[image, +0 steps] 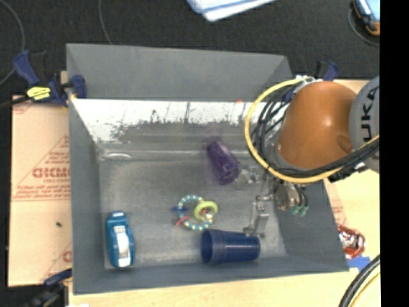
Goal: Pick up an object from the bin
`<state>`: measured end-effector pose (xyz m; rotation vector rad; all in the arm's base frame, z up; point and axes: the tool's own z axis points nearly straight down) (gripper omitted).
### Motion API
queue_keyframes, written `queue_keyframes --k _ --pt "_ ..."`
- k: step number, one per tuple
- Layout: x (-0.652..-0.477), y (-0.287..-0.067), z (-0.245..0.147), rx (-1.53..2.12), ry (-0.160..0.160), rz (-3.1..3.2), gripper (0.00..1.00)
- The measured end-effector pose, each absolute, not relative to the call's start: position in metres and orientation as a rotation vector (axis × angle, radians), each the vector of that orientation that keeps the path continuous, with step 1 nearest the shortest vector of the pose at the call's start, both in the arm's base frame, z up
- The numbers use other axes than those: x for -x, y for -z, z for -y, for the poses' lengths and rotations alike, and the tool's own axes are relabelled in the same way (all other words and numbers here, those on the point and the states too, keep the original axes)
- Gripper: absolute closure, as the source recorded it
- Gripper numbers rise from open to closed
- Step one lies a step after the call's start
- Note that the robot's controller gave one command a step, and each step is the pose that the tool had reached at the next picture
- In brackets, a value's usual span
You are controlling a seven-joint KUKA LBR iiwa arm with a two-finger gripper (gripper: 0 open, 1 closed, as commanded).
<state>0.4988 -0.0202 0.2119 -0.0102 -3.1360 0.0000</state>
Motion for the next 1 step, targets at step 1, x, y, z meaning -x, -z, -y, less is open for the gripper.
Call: queue_keyframes --k 1 --pt "-0.5005 -0.2163 0.0204 0.009 -0.001 3.145 0.00"
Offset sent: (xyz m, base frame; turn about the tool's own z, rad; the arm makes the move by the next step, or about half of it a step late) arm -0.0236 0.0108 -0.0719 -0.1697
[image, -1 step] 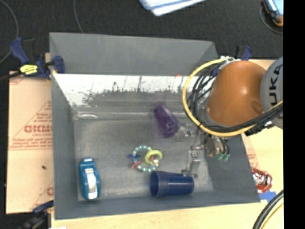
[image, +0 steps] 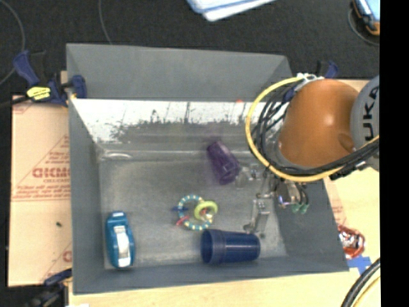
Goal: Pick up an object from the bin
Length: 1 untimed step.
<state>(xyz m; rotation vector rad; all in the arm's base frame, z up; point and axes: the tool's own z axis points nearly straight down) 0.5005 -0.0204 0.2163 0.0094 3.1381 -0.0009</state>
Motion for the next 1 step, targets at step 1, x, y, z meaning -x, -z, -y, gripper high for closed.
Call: queue_keyframes --k 1 --pt "-0.4816 -0.1572 0.0121 0.202 0.001 -3.134 0.00"
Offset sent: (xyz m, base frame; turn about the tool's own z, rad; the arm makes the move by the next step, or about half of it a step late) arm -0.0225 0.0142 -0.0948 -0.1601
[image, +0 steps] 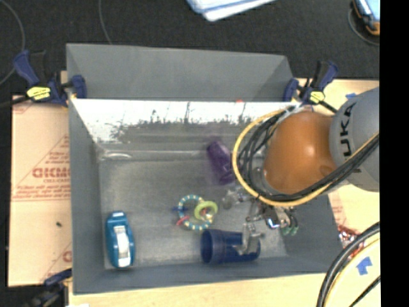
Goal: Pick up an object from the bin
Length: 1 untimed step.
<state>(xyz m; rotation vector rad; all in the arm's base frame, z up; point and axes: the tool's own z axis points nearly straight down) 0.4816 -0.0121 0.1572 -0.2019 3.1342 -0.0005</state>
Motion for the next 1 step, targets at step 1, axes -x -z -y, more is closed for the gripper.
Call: queue_keyframes --k 1 --pt "-0.4788 -0.1465 0.0108 0.237 0.000 -3.135 0.00"
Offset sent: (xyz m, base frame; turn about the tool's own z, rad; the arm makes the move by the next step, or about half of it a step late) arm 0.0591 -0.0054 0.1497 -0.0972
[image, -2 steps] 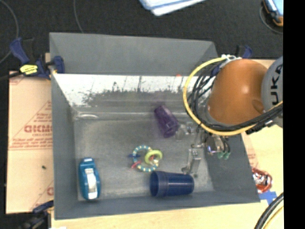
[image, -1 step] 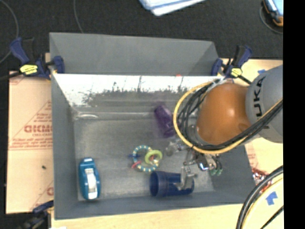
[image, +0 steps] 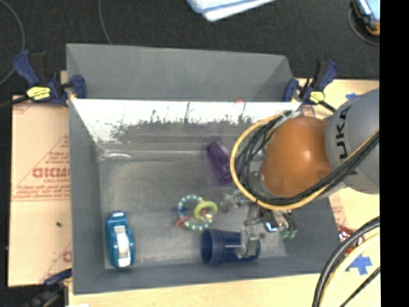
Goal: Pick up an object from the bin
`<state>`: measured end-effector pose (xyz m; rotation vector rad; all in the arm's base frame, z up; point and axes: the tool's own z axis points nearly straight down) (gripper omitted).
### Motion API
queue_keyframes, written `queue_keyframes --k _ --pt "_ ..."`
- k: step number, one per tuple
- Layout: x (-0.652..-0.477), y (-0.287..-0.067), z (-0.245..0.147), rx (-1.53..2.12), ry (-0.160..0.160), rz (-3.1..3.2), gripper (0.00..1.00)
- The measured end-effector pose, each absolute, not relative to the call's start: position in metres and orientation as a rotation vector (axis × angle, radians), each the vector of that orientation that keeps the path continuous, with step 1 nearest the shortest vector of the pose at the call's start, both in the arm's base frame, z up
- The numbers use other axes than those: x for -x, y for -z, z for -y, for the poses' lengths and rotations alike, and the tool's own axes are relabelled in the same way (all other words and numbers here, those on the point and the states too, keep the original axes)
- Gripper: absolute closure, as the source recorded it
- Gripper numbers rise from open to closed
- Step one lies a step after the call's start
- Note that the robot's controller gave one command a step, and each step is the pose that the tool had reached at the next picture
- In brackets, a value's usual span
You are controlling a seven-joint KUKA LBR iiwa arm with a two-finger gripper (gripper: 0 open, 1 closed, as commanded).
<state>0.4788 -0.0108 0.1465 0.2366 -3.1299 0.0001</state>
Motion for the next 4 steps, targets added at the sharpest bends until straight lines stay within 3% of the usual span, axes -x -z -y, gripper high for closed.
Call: queue_keyframes --k 1,2,3,4 --pt "-0.511 -0.224 0.014 -0.301 0.000 3.125 0.00" --pt "-0.502 -0.200 0.033 -0.311 -0.002 3.133 0.00" --pt "-0.489 -0.144 0.017 -0.447 0.002 3.104 0.00" --pt "-0.480 -0.141 0.018 -0.533 -0.002 3.100 0.00"
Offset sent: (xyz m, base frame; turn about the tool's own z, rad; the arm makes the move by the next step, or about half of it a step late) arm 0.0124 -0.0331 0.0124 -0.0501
